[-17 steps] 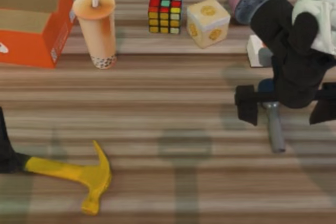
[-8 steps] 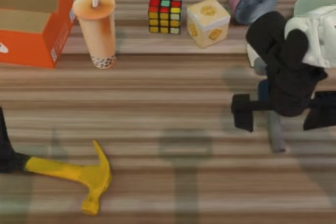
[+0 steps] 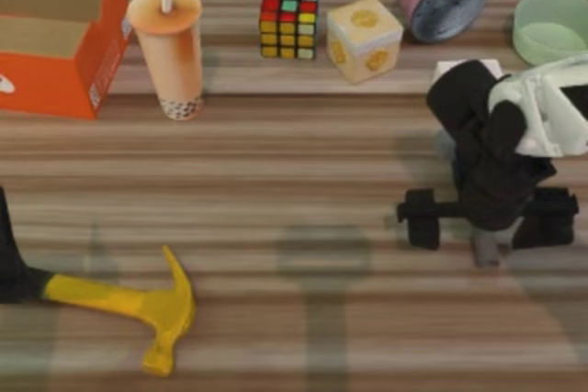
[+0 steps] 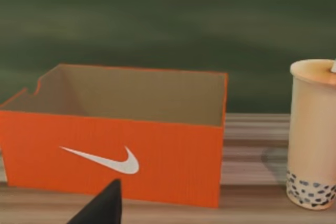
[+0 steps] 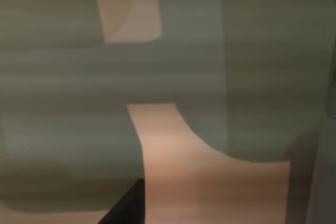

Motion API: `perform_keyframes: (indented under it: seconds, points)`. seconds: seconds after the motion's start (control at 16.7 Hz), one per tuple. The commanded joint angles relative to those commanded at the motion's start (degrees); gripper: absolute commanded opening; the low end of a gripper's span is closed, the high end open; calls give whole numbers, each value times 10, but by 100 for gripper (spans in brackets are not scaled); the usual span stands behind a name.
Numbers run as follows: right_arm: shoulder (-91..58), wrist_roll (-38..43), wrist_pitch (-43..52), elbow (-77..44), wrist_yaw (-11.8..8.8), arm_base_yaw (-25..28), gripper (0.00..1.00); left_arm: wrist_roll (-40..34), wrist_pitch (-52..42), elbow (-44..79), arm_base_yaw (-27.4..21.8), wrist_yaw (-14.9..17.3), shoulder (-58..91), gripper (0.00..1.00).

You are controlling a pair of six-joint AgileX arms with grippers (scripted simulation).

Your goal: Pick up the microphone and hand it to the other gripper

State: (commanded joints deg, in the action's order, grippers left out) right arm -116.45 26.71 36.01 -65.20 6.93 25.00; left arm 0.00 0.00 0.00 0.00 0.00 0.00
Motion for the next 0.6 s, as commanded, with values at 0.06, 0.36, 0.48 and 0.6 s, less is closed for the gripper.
perform_keyframes:
  seconds: [0.06, 0.36, 0.48, 0.6]
  points:
    - [0, 0, 0, 0, 0, 0, 100, 0, 0, 0, 0, 0, 0, 100]
    - [0, 0, 0, 0, 0, 0, 77, 0, 0, 0, 0, 0, 0, 100]
    - [0, 0, 0, 0, 0, 0, 62, 0, 0, 0, 0, 0, 0, 100]
    - [0, 0, 0, 0, 0, 0, 47, 0, 0, 0, 0, 0, 0, 100]
